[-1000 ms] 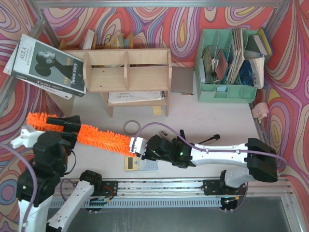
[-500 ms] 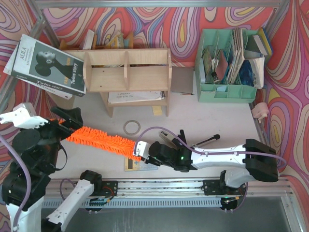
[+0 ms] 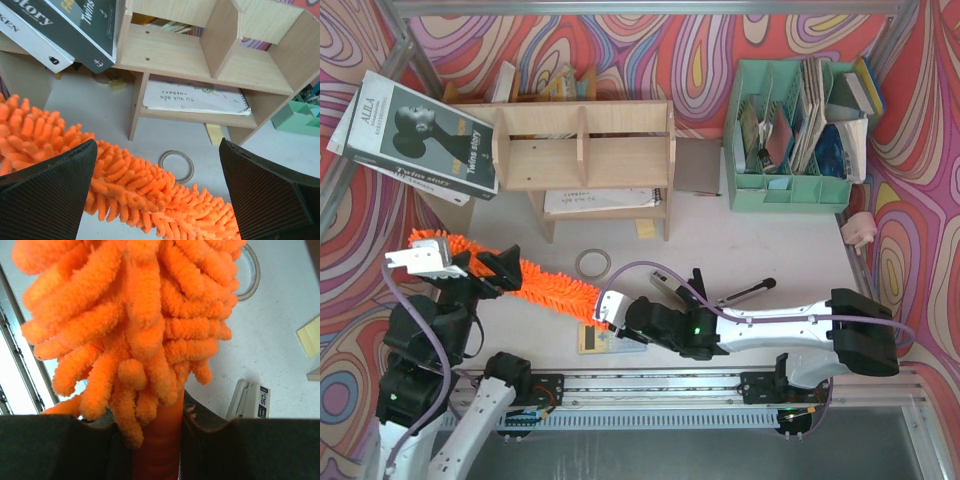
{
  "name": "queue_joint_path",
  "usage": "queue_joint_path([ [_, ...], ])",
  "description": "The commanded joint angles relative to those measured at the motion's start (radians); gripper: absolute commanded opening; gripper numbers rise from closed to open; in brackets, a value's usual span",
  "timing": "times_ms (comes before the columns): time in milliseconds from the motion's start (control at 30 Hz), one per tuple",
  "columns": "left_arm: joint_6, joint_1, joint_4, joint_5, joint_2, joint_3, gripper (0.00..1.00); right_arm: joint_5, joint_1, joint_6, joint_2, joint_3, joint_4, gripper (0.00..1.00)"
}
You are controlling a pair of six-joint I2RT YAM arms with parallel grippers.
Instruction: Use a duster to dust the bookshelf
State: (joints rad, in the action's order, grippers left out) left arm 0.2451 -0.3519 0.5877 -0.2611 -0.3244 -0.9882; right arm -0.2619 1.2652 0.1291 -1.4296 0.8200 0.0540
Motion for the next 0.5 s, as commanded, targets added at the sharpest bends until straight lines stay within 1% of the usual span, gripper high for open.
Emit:
queue_joint_path([
  [0,-0.062,0.001,-0.105,0.061,0.059,0.057,0.98,-0.046,0.011,-0.021,0.026,0.041,0.079,0.00],
  [67,-0.061,0.001,-0.115,0.001,0.103,0.083,0.99,-0.043,0.011,-0.021,0.032,0.039,0.081,0.00],
  [167,-0.048,0.002,-0.125,-0.046,0.164,0.104,0.98,-0.045,0.012,-0.026,0.037,0.044,0.086,0.00],
  [267,-0.043,0.004,-0.140,-0.136,0.212,0.124,0.98,-0.057,0.012,-0.029,0.028,0.076,0.095,0.00],
  [367,-0.039,0.034,-0.174,-0.242,0.270,0.155,0.98,-0.087,0.012,-0.047,-0.001,0.125,0.101,0.00],
  [467,-0.028,0.061,-0.196,-0.311,0.319,0.178,0.98,-0.111,0.012,-0.079,-0.035,0.154,0.120,0.00],
])
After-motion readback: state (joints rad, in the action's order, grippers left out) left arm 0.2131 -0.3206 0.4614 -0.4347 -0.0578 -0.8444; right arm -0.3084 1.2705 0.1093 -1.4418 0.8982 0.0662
